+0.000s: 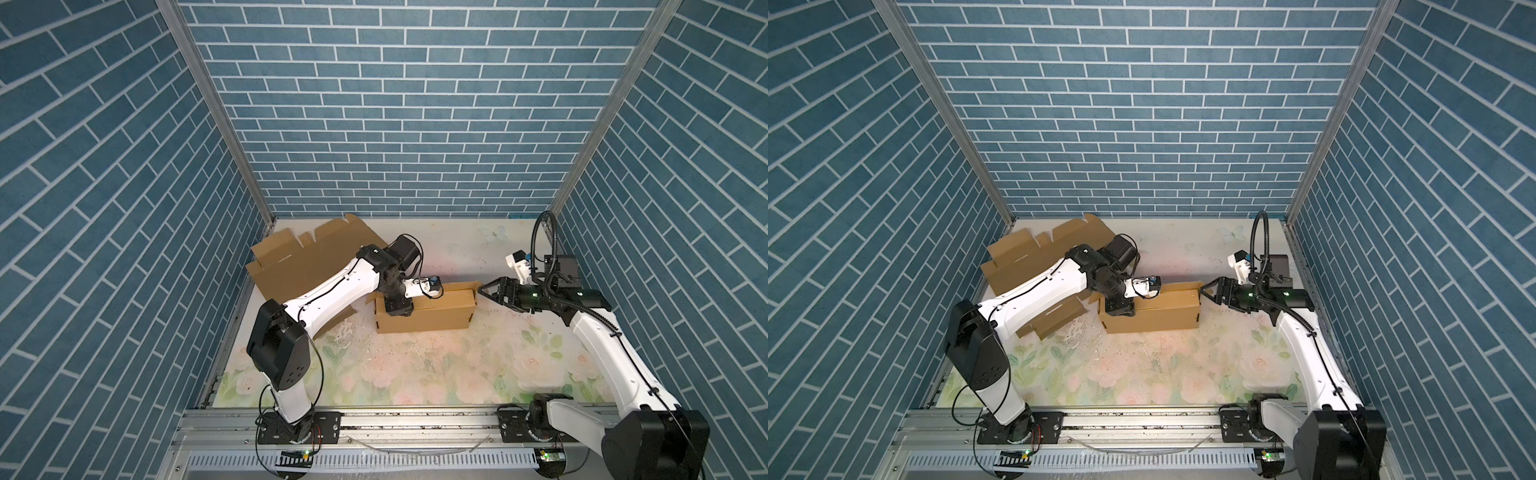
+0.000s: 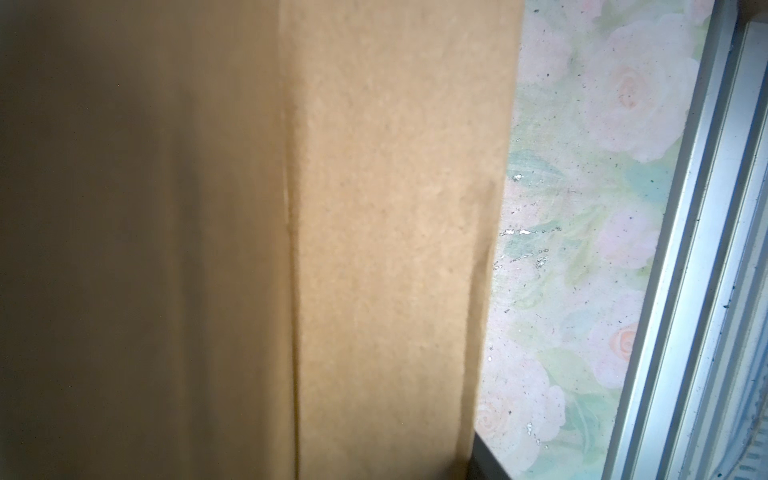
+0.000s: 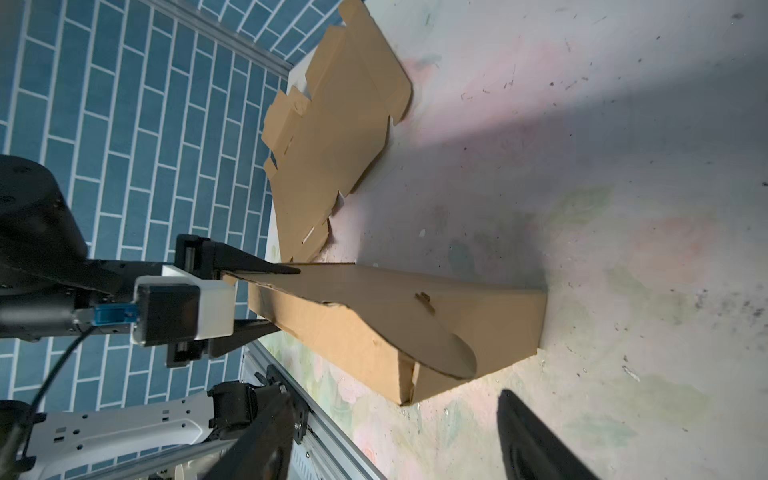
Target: Fold the paper box
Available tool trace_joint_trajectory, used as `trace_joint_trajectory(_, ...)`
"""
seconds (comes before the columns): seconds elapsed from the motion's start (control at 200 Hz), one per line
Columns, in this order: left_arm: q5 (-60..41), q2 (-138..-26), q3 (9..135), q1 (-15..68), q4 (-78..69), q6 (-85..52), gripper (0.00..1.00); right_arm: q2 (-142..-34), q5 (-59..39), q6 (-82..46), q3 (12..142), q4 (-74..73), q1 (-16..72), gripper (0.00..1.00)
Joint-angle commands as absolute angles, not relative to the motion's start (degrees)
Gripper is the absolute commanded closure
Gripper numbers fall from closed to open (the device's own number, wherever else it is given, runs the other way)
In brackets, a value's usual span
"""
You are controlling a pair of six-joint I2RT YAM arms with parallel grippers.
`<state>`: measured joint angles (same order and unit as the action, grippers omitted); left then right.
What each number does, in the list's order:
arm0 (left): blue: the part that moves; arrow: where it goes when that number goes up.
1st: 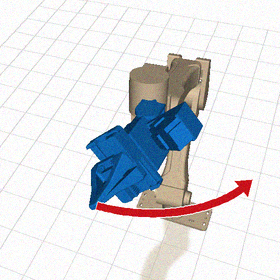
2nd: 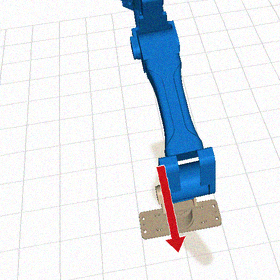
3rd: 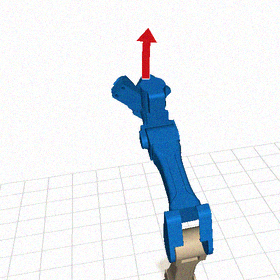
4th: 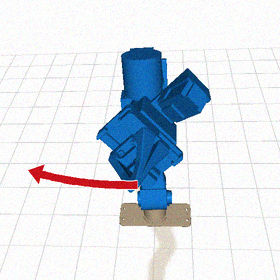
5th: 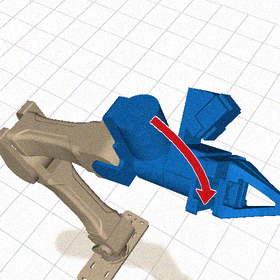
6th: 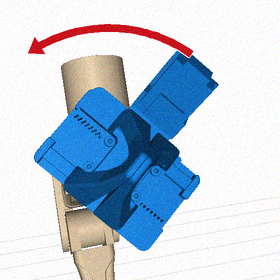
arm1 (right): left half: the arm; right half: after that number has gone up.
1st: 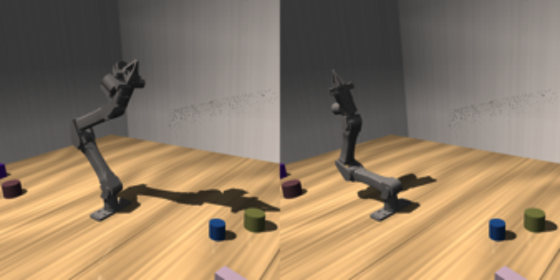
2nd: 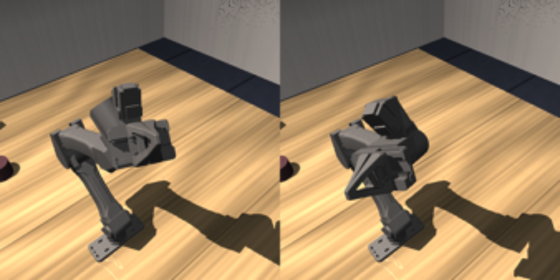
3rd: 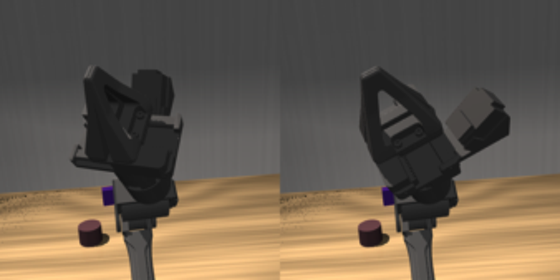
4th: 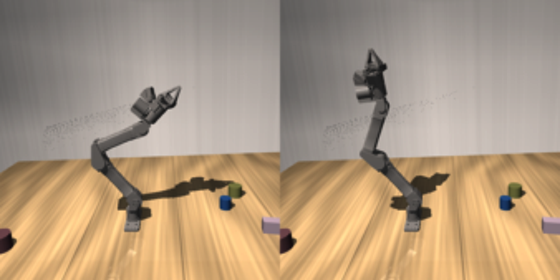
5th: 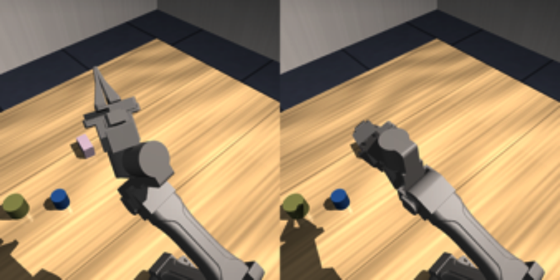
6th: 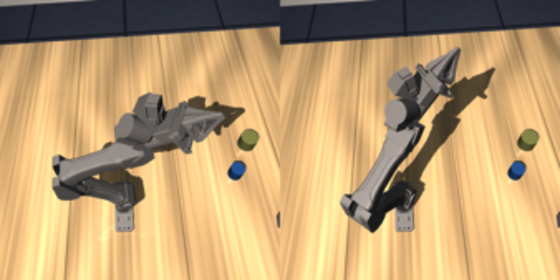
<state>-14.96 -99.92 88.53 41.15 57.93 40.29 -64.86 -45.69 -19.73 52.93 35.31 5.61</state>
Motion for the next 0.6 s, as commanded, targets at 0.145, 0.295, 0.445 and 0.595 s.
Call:
trace_joint_trajectory(0.145,-15.7,-102.4,87.7,41.1,61.1,41.1,0.5,-70.0,-44.4,-18.5,53.1,30.2,9.0,0.33)
trace_joint_trajectory(0.295,-16.2,-102.8,88.0,41.1,60.5,41.2,0.51,-72.3,-41.8,-18.2,52.4,30.3,9.1,0.49)
trace_joint_trajectory(0.445,-16.1,-103.3,88.1,41.1,60.1,41.2,0.52,-73.3,-38.5,-17.4,51.9,31.8,9.4,0.66)
trace_joint_trajectory(0.595,-16.1,-103.7,88.2,41.1,59.3,41.2,0.53,-72.7,-35.3,-15.6,53.1,34.7,9.9,0.74)
